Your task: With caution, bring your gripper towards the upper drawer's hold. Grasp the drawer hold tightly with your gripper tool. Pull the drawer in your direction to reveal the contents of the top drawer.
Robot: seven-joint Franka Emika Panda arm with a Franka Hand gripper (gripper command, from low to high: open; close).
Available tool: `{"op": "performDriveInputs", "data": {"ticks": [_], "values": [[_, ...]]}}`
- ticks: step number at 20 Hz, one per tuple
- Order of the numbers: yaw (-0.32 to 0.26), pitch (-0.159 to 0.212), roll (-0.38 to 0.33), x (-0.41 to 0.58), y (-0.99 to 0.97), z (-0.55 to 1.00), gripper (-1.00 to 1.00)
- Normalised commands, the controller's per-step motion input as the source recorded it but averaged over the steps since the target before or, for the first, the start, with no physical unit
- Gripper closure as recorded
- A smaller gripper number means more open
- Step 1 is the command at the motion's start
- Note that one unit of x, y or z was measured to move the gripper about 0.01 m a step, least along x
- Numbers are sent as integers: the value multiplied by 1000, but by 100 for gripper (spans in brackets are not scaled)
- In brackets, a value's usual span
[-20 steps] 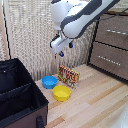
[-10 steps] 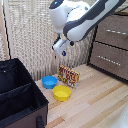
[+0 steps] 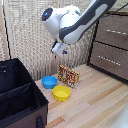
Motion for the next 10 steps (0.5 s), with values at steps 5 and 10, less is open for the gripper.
{"op": "performDriveInputs", "data": {"ticks": [5,10], "values": [[-5,-28,-250,-619,14,556,-100],[0,-114,-332,-706,-79,198,-100]]}}
